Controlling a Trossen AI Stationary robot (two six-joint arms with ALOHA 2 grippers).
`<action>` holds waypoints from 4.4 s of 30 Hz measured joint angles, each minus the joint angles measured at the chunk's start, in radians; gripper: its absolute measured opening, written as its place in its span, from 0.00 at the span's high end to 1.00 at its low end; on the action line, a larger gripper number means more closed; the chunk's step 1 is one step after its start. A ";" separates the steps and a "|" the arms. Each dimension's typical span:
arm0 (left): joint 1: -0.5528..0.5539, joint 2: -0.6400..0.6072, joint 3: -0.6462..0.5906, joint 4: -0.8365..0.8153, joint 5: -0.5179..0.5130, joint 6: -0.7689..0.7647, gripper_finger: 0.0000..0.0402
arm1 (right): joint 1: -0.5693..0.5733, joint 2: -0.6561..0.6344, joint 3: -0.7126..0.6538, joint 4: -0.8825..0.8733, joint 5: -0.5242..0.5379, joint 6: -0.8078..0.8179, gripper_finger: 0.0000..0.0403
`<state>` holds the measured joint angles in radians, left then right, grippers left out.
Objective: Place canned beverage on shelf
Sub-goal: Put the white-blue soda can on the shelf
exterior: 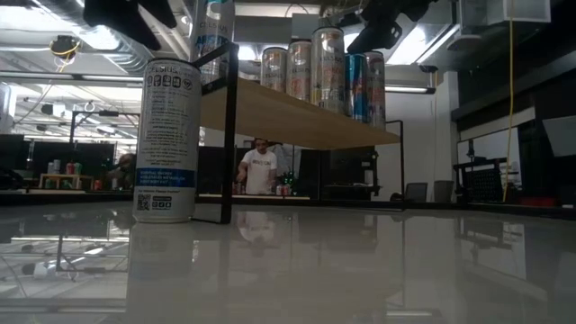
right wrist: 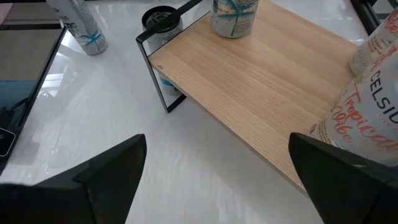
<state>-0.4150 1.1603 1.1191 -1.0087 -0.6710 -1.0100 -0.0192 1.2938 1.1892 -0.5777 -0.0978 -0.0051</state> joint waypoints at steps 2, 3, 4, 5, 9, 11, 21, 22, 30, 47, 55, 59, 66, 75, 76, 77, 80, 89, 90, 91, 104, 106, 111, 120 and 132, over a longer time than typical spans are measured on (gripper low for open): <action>0.008 0.000 0.000 0.000 -0.003 0.000 0.34 | 0.000 0.000 0.000 0.000 0.000 0.000 0.04; 0.012 0.000 0.000 0.000 -0.004 0.000 0.36 | 0.000 0.000 0.000 0.000 0.000 0.000 0.04; 0.016 0.001 0.000 0.000 -0.005 0.001 0.38 | 0.000 0.000 0.000 0.000 0.000 0.000 0.04; 0.021 0.004 0.000 0.000 -0.006 0.002 0.40 | 0.000 0.000 0.000 0.000 0.000 0.000 0.04; 0.031 0.017 0.000 0.013 -0.007 0.049 0.50 | 0.000 0.000 0.000 0.000 0.000 0.000 0.04; 0.036 0.027 0.000 0.035 -0.006 0.079 0.54 | 0.000 0.000 0.000 0.000 0.000 0.000 0.04; 0.088 0.058 0.000 0.095 -0.035 0.192 0.66 | 0.000 0.000 0.000 0.000 0.000 0.000 0.04; 0.095 0.058 0.000 0.101 -0.035 0.201 0.67 | 0.000 0.000 0.000 0.000 0.000 0.000 0.04; 0.148 0.058 0.000 0.158 -0.034 0.262 0.69 | 0.000 0.000 0.000 0.000 0.000 0.000 0.04; 0.269 0.137 0.000 0.191 0.007 0.317 0.69 | 0.000 0.000 0.000 0.000 0.000 0.000 0.04; 0.303 0.212 0.000 0.307 0.012 0.441 0.69 | 0.000 0.000 0.000 0.000 0.000 0.000 0.04; 0.334 0.211 0.000 0.319 0.014 0.445 0.69 | 0.000 0.000 0.000 0.000 0.000 0.000 0.04; 0.368 0.211 0.000 0.324 0.103 0.444 0.69 | 0.000 0.000 0.000 0.000 0.000 0.000 0.04; 0.329 0.211 0.000 0.367 0.179 0.418 0.69 | 0.000 0.000 0.000 0.000 0.000 0.000 0.04; 0.326 0.211 0.000 0.386 0.178 0.418 0.69 | 0.000 0.000 0.000 0.000 0.000 0.000 0.04; 0.325 0.211 0.000 0.409 0.177 0.418 0.69 | 0.000 0.000 0.000 0.000 0.000 0.000 0.04; 0.324 0.211 0.000 0.474 0.176 0.418 0.69 | 0.000 0.000 0.000 0.000 0.000 0.000 0.04; 0.352 0.246 0.000 0.519 0.133 0.419 0.69 | 0.000 0.000 0.000 0.000 0.000 0.000 0.04; 0.358 0.251 0.000 0.529 0.131 0.419 0.69 | 0.000 0.000 0.000 0.000 0.000 0.000 0.04; 0.363 0.253 0.000 0.536 0.130 0.419 0.69 | 0.000 0.000 0.000 0.000 0.000 0.000 0.04; 0.428 0.259 0.000 0.537 0.082 0.449 0.69 | 0.000 0.000 0.000 0.000 0.000 0.000 0.04; 0.433 0.259 0.000 0.549 0.090 0.453 0.69 | 0.000 0.000 0.000 0.000 0.000 0.000 0.04; 0.428 0.259 0.000 0.556 0.113 0.471 0.69 | 0.000 0.000 0.000 0.000 0.000 0.000 0.04; 0.386 0.185 0.000 0.499 0.116 0.523 0.69 | 0.000 0.000 0.000 -0.001 0.000 0.000 0.04; 0.386 0.073 0.000 0.314 -0.024 0.523 0.69 | 0.000 0.000 0.000 0.000 0.000 0.000 0.04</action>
<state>-0.0286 1.2328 1.1194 -0.6946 -0.6951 -0.4866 -0.0193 1.2938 1.1891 -0.5781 -0.0975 -0.0055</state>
